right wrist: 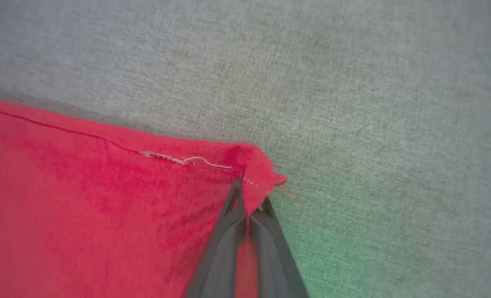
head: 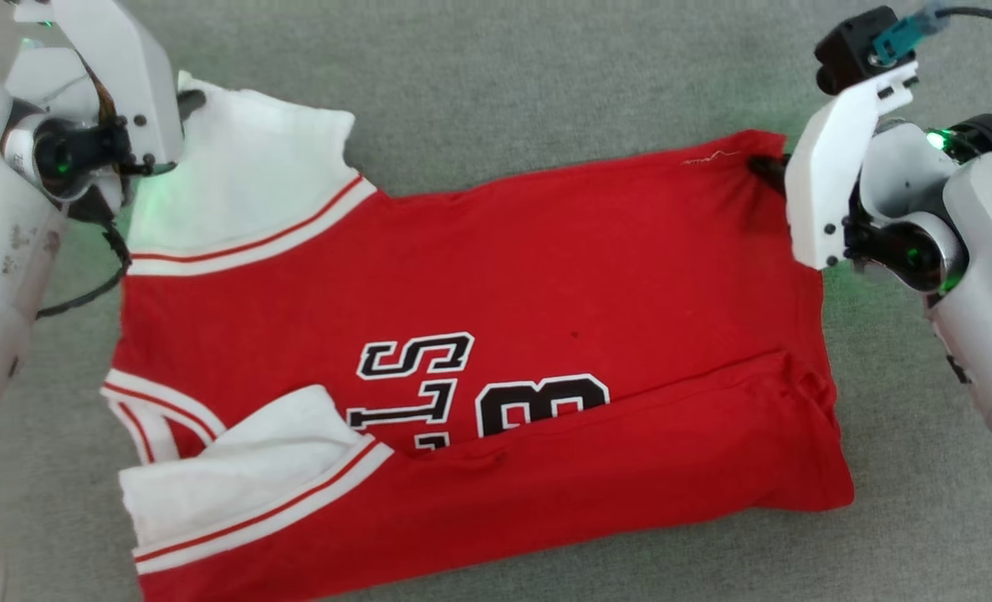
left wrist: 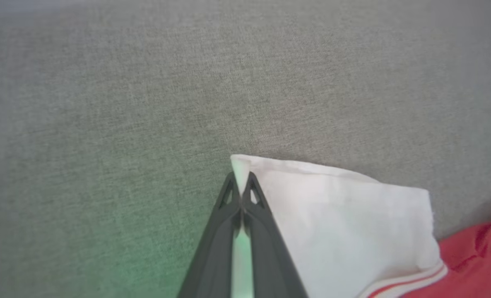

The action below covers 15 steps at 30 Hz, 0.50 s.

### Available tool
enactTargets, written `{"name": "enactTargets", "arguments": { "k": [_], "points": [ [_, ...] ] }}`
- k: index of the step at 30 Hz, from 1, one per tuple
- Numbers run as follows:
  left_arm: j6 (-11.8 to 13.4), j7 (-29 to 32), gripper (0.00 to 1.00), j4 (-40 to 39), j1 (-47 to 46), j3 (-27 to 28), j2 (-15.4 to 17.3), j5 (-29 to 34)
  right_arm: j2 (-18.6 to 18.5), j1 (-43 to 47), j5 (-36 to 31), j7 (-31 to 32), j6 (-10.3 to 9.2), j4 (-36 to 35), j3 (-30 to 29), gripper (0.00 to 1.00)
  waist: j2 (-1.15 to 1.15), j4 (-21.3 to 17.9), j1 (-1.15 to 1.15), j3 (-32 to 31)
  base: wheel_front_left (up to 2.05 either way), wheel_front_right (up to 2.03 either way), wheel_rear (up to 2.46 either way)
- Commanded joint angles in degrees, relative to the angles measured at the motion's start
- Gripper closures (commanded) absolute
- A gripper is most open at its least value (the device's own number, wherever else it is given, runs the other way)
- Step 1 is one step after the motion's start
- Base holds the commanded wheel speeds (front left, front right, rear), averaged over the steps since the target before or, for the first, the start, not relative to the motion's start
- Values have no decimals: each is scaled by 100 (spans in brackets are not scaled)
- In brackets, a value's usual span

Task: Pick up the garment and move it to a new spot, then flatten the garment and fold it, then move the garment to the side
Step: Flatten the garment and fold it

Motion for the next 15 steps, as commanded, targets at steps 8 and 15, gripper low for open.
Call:
{"name": "enactTargets", "arguments": {
  "k": [8,15],
  "points": [
    [-31,87,100,-307,18,-35,27,-171,-331,192,112,-653,-1,80,246,100,0,455,0,-847,0,0,0],
    [-34,358,100,-815,339,-145,197,-348,-721,498,346,-922,-1,-193,533,100,0,723,0,-1436,0,0,0]
  ]
}}
